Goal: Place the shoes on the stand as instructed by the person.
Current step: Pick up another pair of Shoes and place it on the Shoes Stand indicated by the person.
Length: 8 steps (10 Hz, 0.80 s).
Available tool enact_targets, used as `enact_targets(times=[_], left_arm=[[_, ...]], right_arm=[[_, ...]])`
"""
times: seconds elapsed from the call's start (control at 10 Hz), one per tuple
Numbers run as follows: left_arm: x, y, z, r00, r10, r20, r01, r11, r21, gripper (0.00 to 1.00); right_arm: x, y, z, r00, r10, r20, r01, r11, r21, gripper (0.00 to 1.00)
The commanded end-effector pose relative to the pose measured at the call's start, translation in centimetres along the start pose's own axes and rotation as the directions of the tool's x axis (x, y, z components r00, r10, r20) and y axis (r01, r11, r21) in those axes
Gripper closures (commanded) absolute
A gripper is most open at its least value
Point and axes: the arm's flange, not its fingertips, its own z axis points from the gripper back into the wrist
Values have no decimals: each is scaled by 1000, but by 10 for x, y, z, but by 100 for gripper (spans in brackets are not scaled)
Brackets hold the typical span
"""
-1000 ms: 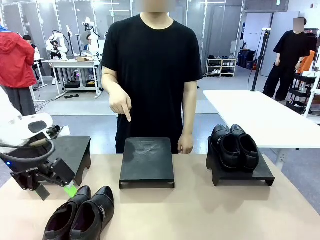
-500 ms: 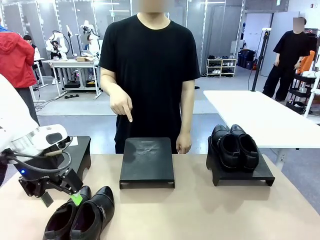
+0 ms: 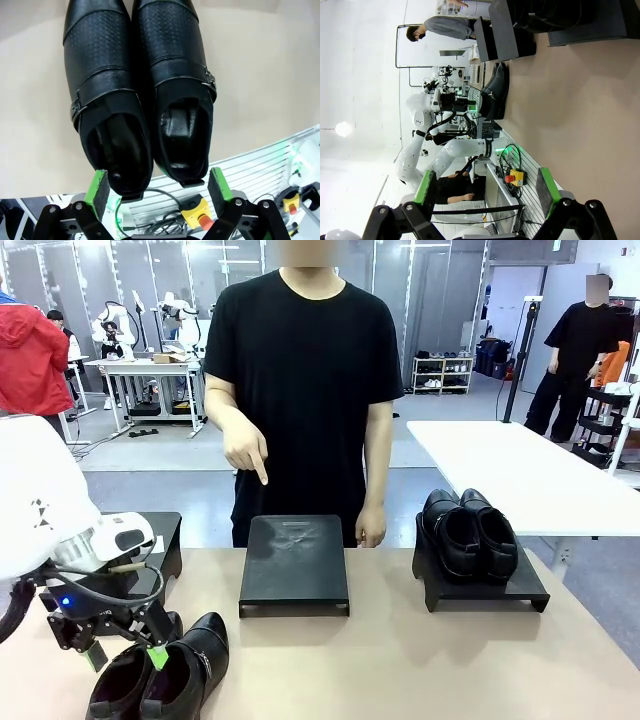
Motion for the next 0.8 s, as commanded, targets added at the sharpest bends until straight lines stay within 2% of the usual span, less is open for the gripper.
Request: enact_targets(times=[0.0, 0.4, 0.7], left_arm=[[-3, 1, -22, 1000, 18, 8, -18, 1000, 5, 0], [13, 5, -50, 999, 37, 4, -37, 999, -10, 0], [24, 9, -64, 999, 33, -7, -32, 998, 47, 0]], right_arm=[[-3, 2, 0, 1000, 2, -11, -2, 1000, -5, 0], [-3, 2, 0, 1000, 2, -11, -2, 1000, -5, 0], [-3, 2, 0, 1000, 2, -11, -2, 1000, -5, 0]])
